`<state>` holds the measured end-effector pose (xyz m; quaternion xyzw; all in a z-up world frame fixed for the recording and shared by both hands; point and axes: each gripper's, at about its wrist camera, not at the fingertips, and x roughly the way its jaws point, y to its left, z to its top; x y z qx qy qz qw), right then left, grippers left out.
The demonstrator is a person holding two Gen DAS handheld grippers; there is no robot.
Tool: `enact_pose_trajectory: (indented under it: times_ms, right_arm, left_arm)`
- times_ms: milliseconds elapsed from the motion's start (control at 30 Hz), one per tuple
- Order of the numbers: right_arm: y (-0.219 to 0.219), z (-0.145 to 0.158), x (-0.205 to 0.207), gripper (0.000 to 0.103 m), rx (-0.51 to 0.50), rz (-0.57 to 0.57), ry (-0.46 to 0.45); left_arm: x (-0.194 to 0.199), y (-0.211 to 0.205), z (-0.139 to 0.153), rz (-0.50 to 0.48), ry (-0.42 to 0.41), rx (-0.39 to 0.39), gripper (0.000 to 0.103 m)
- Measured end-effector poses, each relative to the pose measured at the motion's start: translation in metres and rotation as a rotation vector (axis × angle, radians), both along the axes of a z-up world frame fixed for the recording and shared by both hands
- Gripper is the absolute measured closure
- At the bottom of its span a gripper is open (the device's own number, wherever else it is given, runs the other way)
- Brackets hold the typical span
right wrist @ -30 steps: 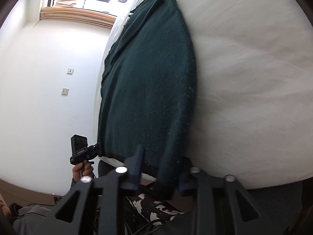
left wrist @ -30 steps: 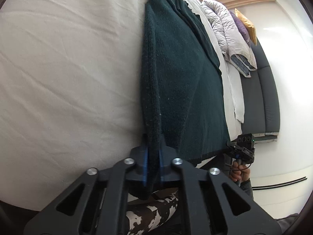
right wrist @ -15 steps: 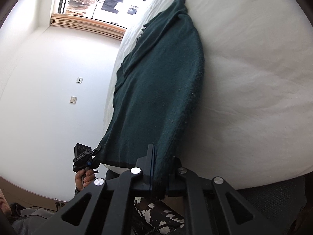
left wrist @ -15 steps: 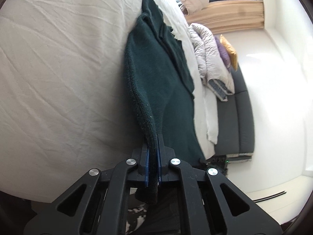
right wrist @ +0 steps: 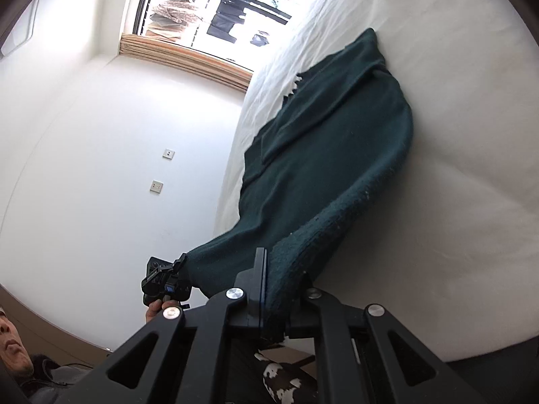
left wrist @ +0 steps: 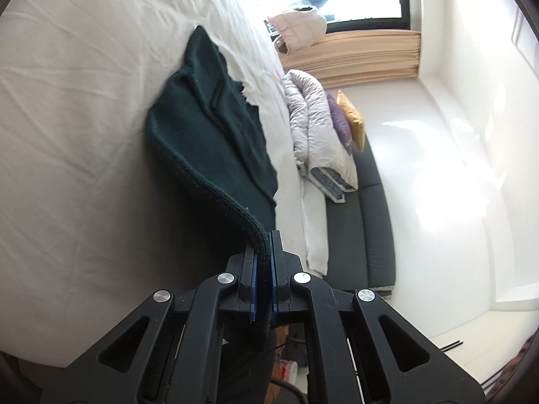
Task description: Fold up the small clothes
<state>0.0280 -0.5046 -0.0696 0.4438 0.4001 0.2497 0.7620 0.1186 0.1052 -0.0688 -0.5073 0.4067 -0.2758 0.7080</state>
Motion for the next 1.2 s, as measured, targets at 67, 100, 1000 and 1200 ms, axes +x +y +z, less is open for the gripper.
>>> enact_pose_trajectory:
  times_ms: [67, 100, 1000, 1200]
  right_arm:
    - [-0.002, 0.005, 0.006, 0.094, 0.019, -0.019, -0.014]
    - [-0.004, 0.007, 0.010, 0.094, 0.022, -0.031, -0.022]
    - [-0.088, -0.015, 0.269, 0.094, 0.112, -0.346, 0.063]
    - [-0.105, -0.055, 0.302, 0.089, 0.144, -0.402, 0.170]
  left_arm:
    - [0.007, 0.003, 0.007, 0.018, -0.012, -0.034, 0.099]
    - [0.013, 0.004, 0.009, 0.031, -0.016, -0.054, 0.099]
    - [0.285, 0.012, -0.015, 0.270, 0.119, -0.076, 0.099]
    - [0.331, 0.021, -0.062, 0.307, 0.229, -0.092, 0.099]
